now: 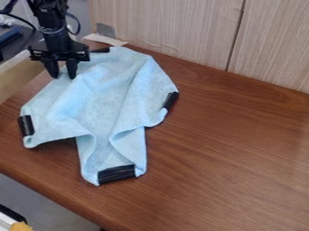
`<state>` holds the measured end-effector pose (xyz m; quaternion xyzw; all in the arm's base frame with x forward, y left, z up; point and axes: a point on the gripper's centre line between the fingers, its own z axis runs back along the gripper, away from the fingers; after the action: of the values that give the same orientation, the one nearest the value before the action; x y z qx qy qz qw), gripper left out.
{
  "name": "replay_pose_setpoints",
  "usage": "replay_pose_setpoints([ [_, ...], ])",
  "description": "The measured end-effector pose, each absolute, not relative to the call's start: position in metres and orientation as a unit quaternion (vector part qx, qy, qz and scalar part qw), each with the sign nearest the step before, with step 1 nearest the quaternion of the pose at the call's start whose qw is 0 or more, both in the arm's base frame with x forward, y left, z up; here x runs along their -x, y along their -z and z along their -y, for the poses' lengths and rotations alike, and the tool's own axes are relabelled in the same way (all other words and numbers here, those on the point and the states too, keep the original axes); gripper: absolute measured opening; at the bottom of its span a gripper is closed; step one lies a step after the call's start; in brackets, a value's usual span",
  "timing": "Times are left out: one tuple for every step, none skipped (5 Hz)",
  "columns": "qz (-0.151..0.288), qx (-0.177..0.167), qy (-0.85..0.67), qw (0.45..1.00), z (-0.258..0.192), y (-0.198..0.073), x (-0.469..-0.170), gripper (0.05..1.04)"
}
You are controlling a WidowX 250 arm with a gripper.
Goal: Fold the cloth from the top left to the bottom right
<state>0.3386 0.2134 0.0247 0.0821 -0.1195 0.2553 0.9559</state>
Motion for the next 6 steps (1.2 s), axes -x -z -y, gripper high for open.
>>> replay_pose_setpoints([
  [0.12,-0.082,-0.259,0.955,-0.213,-0.024,-0.338,0.175],
  [0.123,-0.083,-0.265,0.953,-0.213,-0.025,-0.337,0.068],
  [0.121,-0.072,-0.284,0.948,-0.216,-0.025,-0.334,0.055],
  [0.121,-0.056,-0.319,0.938,-0.224,-0.033,-0.328,0.055],
  [0.166,-0.053,-0.326,0.929,-0.222,-0.073,-0.333,0.055],
  [0.201,-0.042,-0.315,0.927,-0.207,-0.107,-0.334,0.055],
])
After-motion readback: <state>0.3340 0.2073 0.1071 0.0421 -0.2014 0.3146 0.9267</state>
